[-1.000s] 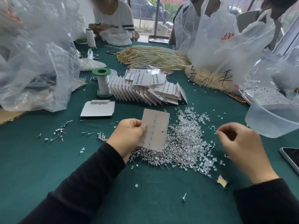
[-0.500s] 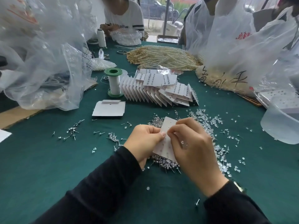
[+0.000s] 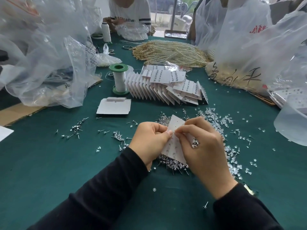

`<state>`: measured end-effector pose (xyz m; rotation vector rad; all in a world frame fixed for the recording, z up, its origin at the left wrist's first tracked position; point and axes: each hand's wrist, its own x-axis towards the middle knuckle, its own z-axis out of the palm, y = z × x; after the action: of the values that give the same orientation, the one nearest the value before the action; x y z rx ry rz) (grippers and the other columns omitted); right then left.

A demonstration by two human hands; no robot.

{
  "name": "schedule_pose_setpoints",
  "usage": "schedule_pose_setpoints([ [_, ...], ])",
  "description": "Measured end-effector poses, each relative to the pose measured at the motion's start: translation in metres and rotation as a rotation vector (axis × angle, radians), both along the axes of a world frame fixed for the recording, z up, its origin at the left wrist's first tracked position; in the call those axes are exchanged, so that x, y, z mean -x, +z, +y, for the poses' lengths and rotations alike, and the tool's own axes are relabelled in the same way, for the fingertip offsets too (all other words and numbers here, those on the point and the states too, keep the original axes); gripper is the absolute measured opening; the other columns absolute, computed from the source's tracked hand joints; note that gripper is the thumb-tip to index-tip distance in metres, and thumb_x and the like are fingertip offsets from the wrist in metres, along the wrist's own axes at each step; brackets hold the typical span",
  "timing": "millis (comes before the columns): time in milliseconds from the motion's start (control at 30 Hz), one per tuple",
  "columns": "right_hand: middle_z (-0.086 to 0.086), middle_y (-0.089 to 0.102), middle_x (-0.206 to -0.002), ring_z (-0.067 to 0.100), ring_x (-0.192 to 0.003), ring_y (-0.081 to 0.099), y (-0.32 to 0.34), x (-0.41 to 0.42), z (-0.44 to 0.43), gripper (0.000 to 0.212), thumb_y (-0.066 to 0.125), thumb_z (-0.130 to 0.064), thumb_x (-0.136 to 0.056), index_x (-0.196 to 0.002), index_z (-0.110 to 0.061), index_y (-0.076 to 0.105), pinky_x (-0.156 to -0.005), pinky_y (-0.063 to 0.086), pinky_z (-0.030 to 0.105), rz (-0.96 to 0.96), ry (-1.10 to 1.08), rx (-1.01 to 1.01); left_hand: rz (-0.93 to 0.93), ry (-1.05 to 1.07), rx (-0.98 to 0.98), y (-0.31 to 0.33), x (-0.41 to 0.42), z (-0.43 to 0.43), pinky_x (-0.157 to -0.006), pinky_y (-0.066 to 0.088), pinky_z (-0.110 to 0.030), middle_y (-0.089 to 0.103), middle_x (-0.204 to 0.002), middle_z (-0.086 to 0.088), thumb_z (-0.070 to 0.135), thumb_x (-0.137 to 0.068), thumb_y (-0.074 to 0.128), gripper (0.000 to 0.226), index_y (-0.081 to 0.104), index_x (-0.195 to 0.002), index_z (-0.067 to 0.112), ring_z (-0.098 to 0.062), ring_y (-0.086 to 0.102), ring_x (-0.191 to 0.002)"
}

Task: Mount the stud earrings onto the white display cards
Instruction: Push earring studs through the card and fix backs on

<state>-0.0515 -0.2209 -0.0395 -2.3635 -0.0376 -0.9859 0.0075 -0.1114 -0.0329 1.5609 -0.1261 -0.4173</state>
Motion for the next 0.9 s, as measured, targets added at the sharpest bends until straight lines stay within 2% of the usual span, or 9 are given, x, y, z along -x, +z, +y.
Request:
schedule_pose_setpoints([
  [133, 0.007, 0.060, -0.076, 0.015, -0.068, 0.055, -0.0014, -0.0007, -0.0002, 0.003, 0.069, 0.002, -0.074, -0.072, -0.001, 0.070, -0.063, 0.041, 0.014, -0.021, 0.013, 0.021, -0.039, -0.019, -0.006, 0.0009, 0.0005, 0.0024, -0.064, 0.047, -0.030, 0.058, -0.060, -0.009, -0.001, -0.084, 0.058, 0.025, 0.061, -0.063, 0.011, -0.021, 0.053, -0.059],
  [233, 0.007, 0.062, -0.075, 0.016, -0.067, 0.057, -0.0021, -0.0005, -0.0027, 0.005, 0.069, 0.003, -0.075, -0.072, -0.001, 0.070, -0.064, 0.044, 0.016, -0.021, 0.026, 0.012, -0.054, -0.056, -0.017, 0.0023, 0.0009, 0.0044, -0.064, 0.045, -0.032, 0.060, -0.066, -0.015, 0.000, -0.085, 0.058, 0.024, 0.062, -0.064, 0.012, -0.024, 0.053, -0.065],
  [333, 0.005, 0.063, -0.075, 0.012, -0.067, 0.057, -0.0009, -0.0005, -0.0049, 0.005, 0.071, 0.002, -0.074, -0.072, -0.003, 0.072, -0.063, 0.044, 0.014, -0.019, 0.041, -0.021, -0.061, -0.082, -0.030, 0.0050, 0.0004, 0.0056, -0.061, 0.044, -0.028, 0.060, -0.068, -0.016, 0.000, -0.086, 0.057, 0.023, 0.062, -0.066, 0.011, -0.023, 0.053, -0.061],
  [400, 0.005, 0.063, -0.075, 0.009, -0.067, 0.056, 0.0004, 0.0000, -0.0066, 0.005, 0.073, 0.001, -0.073, -0.073, -0.004, 0.071, -0.064, 0.043, 0.010, -0.007, 0.044, -0.010, -0.076, -0.072, -0.043, 0.0058, 0.0002, 0.0050, -0.067, 0.046, -0.034, 0.061, -0.073, -0.019, 0.000, -0.086, 0.057, 0.022, 0.061, -0.067, 0.012, -0.024, 0.054, -0.066],
  [467, 0.004, 0.063, -0.076, 0.011, -0.067, 0.057, 0.0011, 0.0011, -0.0071, 0.009, 0.073, 0.003, -0.072, -0.073, -0.004, 0.069, -0.064, 0.044, 0.012, 0.007, 0.037, -0.015, -0.096, -0.051, -0.069, 0.0061, -0.0004, 0.0047, -0.072, 0.047, -0.038, 0.061, -0.074, -0.020, 0.002, -0.085, 0.059, 0.022, 0.061, -0.067, 0.013, -0.025, 0.055, -0.070],
  [533, 0.004, 0.062, -0.075, 0.011, -0.067, 0.057, 0.0017, 0.0019, -0.0060, 0.011, 0.072, 0.006, -0.071, -0.072, -0.004, 0.068, -0.064, 0.044, 0.014, 0.007, 0.035, -0.024, -0.112, -0.038, -0.082, 0.0052, -0.0010, 0.0052, -0.073, 0.049, -0.039, 0.061, -0.072, -0.018, 0.003, -0.085, 0.059, 0.022, 0.062, -0.066, 0.014, -0.024, 0.056, -0.069],
  [600, 0.003, 0.061, -0.075, 0.007, -0.067, 0.053, 0.0022, 0.0021, -0.0036, 0.009, 0.071, 0.004, -0.071, -0.071, -0.004, 0.068, -0.065, 0.042, 0.010, 0.003, 0.033, -0.014, -0.131, -0.041, -0.094, 0.0046, -0.0006, 0.0055, -0.072, 0.050, -0.040, 0.062, -0.072, -0.019, 0.003, -0.085, 0.060, 0.020, 0.062, -0.067, 0.012, -0.024, 0.056, -0.068],
  [767, 0.003, 0.060, -0.074, 0.010, -0.065, 0.054, 0.0018, 0.0017, -0.0016, 0.009, 0.073, 0.004, -0.070, -0.071, -0.004, 0.068, -0.064, 0.041, 0.009, 0.012, 0.014, -0.003, -0.177, -0.059, -0.099, 0.0037, 0.0018, 0.0034, -0.064, 0.046, -0.033, 0.062, -0.069, -0.020, 0.003, -0.085, 0.058, 0.017, 0.063, -0.070, 0.008, -0.024, 0.054, -0.063],
  [900, 0.003, 0.059, -0.074, 0.009, -0.066, 0.052, 0.0015, 0.0022, -0.0008, 0.010, 0.072, 0.004, -0.070, -0.071, -0.004, 0.067, -0.064, 0.041, 0.010, 0.009, 0.011, -0.013, -0.190, -0.058, -0.103, 0.0017, 0.0010, 0.0033, -0.057, 0.044, -0.026, 0.058, -0.058, -0.012, 0.003, -0.085, 0.058, 0.017, 0.063, -0.070, 0.008, -0.021, 0.052, -0.056],
])
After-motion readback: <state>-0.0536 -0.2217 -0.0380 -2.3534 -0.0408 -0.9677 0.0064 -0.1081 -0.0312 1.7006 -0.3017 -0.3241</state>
